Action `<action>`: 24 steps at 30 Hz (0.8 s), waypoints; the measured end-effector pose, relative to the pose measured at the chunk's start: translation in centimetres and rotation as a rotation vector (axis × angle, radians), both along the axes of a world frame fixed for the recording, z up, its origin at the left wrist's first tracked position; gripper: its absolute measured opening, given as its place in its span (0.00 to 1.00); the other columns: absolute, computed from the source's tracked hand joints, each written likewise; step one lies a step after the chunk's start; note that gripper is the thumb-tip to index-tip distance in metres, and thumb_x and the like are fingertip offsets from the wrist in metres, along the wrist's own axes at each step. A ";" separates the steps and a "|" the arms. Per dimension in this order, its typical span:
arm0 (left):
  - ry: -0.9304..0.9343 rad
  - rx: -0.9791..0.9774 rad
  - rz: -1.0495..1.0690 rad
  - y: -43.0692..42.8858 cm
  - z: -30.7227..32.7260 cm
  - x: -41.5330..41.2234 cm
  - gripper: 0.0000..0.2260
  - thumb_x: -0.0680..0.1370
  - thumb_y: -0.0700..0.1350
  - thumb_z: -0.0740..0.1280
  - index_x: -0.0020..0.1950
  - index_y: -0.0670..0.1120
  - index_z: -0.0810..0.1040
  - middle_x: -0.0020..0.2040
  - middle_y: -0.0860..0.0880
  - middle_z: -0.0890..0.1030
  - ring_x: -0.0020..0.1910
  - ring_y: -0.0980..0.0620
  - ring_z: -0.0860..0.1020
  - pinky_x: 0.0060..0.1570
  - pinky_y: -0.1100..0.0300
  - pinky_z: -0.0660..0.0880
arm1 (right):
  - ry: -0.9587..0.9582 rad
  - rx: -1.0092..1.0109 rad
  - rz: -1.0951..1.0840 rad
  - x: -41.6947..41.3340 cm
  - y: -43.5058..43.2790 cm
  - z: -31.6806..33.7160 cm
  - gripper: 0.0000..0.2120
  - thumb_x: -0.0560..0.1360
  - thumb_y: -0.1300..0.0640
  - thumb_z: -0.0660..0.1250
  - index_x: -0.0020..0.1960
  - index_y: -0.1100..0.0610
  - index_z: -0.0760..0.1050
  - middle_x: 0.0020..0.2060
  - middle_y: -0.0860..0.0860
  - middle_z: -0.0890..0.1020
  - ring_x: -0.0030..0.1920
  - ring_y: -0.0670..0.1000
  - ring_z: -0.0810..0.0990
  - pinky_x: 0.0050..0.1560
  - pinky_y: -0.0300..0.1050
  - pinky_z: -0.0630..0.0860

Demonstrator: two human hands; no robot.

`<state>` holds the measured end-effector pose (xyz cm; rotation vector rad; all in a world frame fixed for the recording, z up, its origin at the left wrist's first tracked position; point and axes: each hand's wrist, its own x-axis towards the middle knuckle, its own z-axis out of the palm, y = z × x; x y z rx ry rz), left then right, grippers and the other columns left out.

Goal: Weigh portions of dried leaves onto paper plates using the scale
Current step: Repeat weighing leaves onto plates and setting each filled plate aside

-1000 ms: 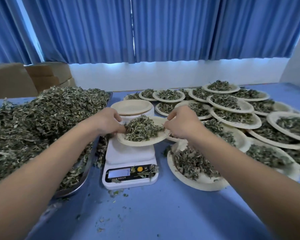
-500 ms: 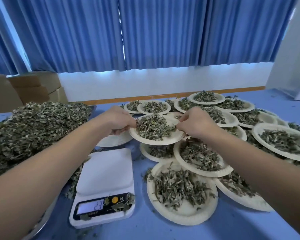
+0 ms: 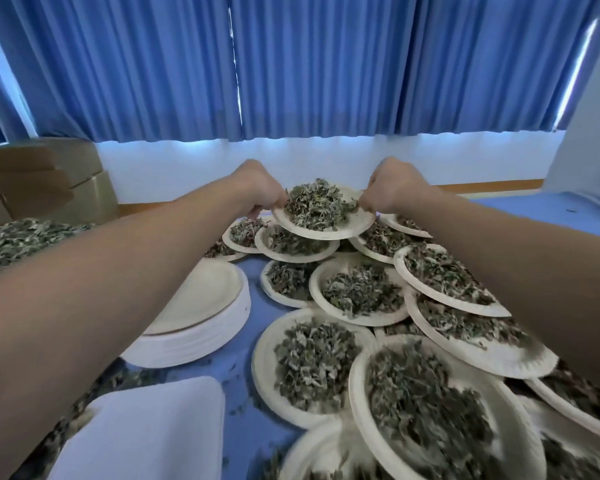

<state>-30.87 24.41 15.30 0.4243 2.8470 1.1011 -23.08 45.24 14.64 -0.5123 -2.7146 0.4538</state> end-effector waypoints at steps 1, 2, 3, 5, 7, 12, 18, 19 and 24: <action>-0.010 -0.012 0.003 0.4 -0.3 -1.1 0.13 0.74 0.33 0.70 0.35 0.42 0.69 0.37 0.40 0.70 0.27 0.48 0.64 0.30 0.57 0.62 | -0.013 0.015 -0.002 -1.4 0.3 -0.1 0.11 0.71 0.60 0.72 0.35 0.60 0.70 0.30 0.54 0.72 0.34 0.56 0.73 0.30 0.41 0.66; -0.017 -0.027 0.009 0.7 -0.7 -2.1 0.13 0.74 0.33 0.70 0.35 0.42 0.69 0.36 0.40 0.70 0.27 0.47 0.64 0.31 0.56 0.62 | -0.026 0.021 -0.004 -2.8 0.5 -0.3 0.13 0.71 0.61 0.72 0.34 0.59 0.69 0.29 0.53 0.70 0.31 0.55 0.71 0.29 0.41 0.65; -0.019 -0.044 0.019 1.0 -1.0 -3.2 0.14 0.75 0.34 0.70 0.34 0.42 0.68 0.36 0.40 0.70 0.28 0.47 0.64 0.31 0.56 0.62 | -0.041 0.021 -0.005 -4.1 0.7 -0.5 0.14 0.70 0.62 0.72 0.32 0.59 0.67 0.28 0.53 0.69 0.29 0.54 0.68 0.28 0.40 0.64; -0.026 -0.075 0.034 1.3 -1.6 -5.0 0.16 0.75 0.34 0.69 0.32 0.43 0.66 0.34 0.41 0.69 0.28 0.47 0.63 0.32 0.56 0.62 | -0.084 0.026 0.000 -6.4 0.9 -1.1 0.15 0.70 0.62 0.72 0.32 0.58 0.67 0.29 0.53 0.68 0.28 0.53 0.66 0.29 0.40 0.63; -0.038 -0.099 0.047 1.6 -2.5 -6.5 0.17 0.74 0.33 0.68 0.31 0.44 0.65 0.33 0.43 0.67 0.29 0.47 0.63 0.33 0.55 0.61 | -0.132 0.047 0.006 -8.3 0.9 -1.9 0.14 0.71 0.61 0.73 0.34 0.59 0.69 0.31 0.53 0.72 0.30 0.53 0.69 0.31 0.42 0.66; -0.109 -0.241 0.008 2.2 -4.5 -8.2 0.11 0.77 0.36 0.70 0.36 0.41 0.71 0.34 0.42 0.72 0.28 0.48 0.65 0.29 0.57 0.61 | -0.232 0.143 0.042 -10.7 1.2 -3.9 0.14 0.68 0.63 0.75 0.34 0.59 0.69 0.33 0.54 0.73 0.31 0.53 0.71 0.32 0.43 0.67; -0.077 -0.312 -0.050 2.9 -4.8 -8.2 0.12 0.78 0.40 0.71 0.36 0.40 0.73 0.32 0.46 0.75 0.28 0.50 0.71 0.32 0.58 0.71 | -0.282 0.214 0.041 -10.7 1.7 -4.5 0.17 0.72 0.60 0.76 0.33 0.60 0.69 0.32 0.53 0.71 0.31 0.52 0.69 0.28 0.44 0.64; -0.056 -0.292 -0.056 2.9 -4.8 -8.0 0.11 0.77 0.40 0.72 0.37 0.40 0.74 0.33 0.46 0.76 0.29 0.50 0.73 0.34 0.58 0.73 | -0.282 0.207 0.040 -10.5 1.7 -4.4 0.17 0.73 0.59 0.76 0.33 0.60 0.69 0.32 0.53 0.71 0.31 0.52 0.69 0.28 0.44 0.64; -0.038 -0.281 -0.024 1.9 -4.5 -7.4 0.10 0.77 0.38 0.69 0.39 0.41 0.70 0.29 0.44 0.69 0.26 0.48 0.67 0.26 0.60 0.64 | -0.228 0.127 0.028 -9.0 1.2 -3.6 0.12 0.72 0.61 0.74 0.36 0.61 0.71 0.34 0.55 0.74 0.31 0.54 0.71 0.29 0.43 0.65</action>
